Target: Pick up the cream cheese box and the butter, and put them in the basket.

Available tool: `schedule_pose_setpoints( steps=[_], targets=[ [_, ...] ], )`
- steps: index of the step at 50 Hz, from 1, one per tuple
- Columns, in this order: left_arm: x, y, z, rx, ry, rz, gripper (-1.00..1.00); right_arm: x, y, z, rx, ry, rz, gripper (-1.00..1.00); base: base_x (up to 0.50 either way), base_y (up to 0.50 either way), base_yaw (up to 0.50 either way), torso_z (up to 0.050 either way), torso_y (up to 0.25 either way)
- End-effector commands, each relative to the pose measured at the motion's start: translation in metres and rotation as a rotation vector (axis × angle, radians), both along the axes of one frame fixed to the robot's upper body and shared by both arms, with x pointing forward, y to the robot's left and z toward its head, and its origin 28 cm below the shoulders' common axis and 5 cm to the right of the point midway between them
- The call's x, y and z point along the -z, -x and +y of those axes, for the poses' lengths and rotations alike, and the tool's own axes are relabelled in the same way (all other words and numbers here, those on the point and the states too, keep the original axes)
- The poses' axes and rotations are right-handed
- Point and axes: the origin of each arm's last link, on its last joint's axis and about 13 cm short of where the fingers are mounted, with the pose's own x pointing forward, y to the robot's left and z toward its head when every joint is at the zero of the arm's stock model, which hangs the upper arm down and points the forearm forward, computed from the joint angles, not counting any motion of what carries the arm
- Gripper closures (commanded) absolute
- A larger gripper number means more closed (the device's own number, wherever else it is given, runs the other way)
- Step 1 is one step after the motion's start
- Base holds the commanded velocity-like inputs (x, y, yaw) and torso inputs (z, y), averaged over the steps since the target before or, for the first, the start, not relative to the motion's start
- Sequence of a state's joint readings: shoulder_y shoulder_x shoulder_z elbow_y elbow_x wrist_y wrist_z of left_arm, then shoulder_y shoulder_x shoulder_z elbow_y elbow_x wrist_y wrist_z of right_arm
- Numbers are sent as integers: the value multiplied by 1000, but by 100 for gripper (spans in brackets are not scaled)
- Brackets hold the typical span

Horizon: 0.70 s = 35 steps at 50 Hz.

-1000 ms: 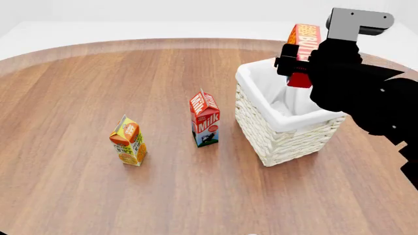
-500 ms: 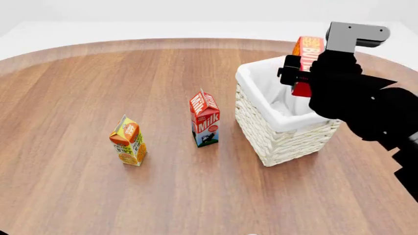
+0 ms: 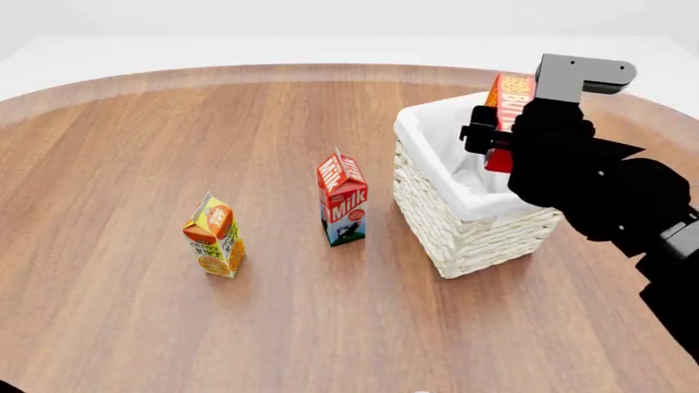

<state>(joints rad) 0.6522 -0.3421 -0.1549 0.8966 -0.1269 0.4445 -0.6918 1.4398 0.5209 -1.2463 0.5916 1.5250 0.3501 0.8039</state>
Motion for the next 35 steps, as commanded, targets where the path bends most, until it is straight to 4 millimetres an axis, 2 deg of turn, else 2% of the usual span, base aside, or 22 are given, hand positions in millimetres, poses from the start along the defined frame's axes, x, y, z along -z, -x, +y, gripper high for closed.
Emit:
schedule_pose_setpoints(
  steps=[1, 20, 33, 34, 35],
  targets=[
    [-1, 0, -1, 0, 0, 0, -100, -4, -5, 0, 6, 46, -45, 100, 0, 0, 0, 10, 0],
    [9, -2, 7, -1, 1, -1, -100, 0, -6, 4, -14, 50, -43, 100, 0, 0, 0, 0, 2],
    [3, 0, 2, -1, 0, 0, -100, 3, -7, 5, -18, 67, -33, 100, 0, 0, 0, 1, 2],
    [3, 0, 2, -1, 0, 0, -100, 3, -6, 5, -20, 83, -27, -100, 0, 0, 0, 0, 0],
    [3, 0, 2, -1, 0, 0, -100, 3, -6, 5, -18, 84, -29, -100, 0, 0, 0, 0, 0]
  ],
)
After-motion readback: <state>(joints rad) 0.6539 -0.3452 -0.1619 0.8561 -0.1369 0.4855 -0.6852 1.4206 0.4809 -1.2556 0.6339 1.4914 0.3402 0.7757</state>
